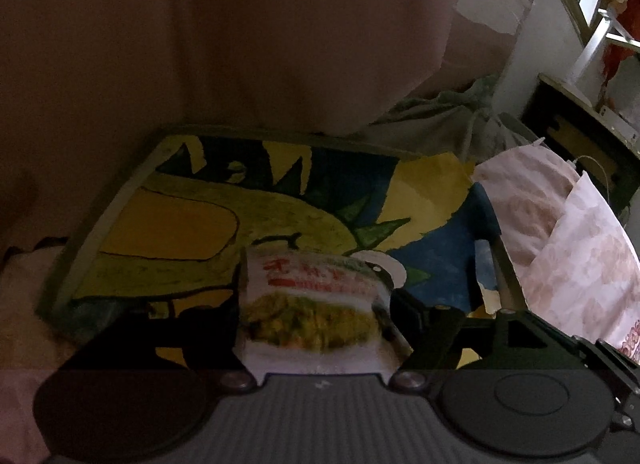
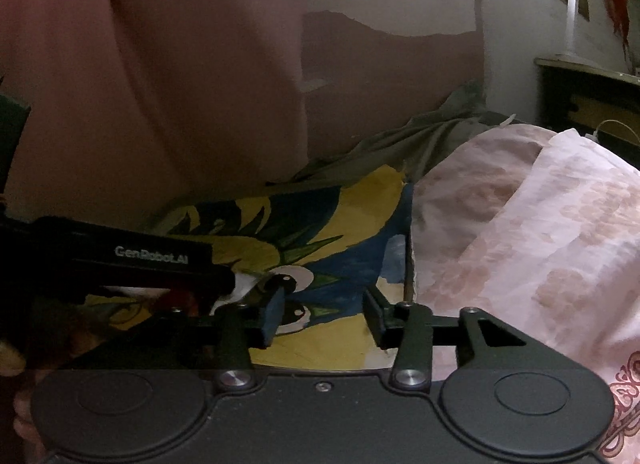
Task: Organize snacks
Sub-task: 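Carry the bag with the left tool into the yellow box while the right tool drops the orange there, then move both open tools back over the remaining snacks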
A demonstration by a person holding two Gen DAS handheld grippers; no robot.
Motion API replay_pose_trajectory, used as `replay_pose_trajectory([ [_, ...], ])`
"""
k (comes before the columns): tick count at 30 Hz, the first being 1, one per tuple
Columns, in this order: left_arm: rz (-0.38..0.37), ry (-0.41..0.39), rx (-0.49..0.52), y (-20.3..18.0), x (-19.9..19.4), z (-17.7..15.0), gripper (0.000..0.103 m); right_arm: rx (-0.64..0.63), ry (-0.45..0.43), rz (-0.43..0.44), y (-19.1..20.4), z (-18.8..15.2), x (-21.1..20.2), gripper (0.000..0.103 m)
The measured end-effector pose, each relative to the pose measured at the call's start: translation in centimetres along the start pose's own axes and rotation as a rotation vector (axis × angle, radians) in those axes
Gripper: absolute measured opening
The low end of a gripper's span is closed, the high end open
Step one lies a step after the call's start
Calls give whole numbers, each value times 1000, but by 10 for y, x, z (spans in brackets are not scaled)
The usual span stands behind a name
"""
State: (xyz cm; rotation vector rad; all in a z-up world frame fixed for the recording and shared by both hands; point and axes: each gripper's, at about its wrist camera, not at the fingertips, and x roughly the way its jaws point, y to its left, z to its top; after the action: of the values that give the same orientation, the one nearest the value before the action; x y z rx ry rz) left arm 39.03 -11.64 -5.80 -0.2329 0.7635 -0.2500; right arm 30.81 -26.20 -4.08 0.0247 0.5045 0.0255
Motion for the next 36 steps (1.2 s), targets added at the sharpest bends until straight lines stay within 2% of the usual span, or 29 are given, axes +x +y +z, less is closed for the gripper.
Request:
replay_pose_trajectory([
  [9,27,-42,17,-3,-23,4,94,15,-39,16,0,5,-17,73],
  [19,50,-122,46,-14,-77,11,102,47,-109,30,-5,13,-58,97],
  [24,70,-166,83,-17,-114,0,102,29,-149,38,-7,11,-94,102],
  [30,90,-214,97,-17,-160,-22,103,-16,-210,40,-2,8,-140,102],
  [36,95,-254,114,-13,-206,-58,103,-18,-232,45,0,-7,-189,102],
])
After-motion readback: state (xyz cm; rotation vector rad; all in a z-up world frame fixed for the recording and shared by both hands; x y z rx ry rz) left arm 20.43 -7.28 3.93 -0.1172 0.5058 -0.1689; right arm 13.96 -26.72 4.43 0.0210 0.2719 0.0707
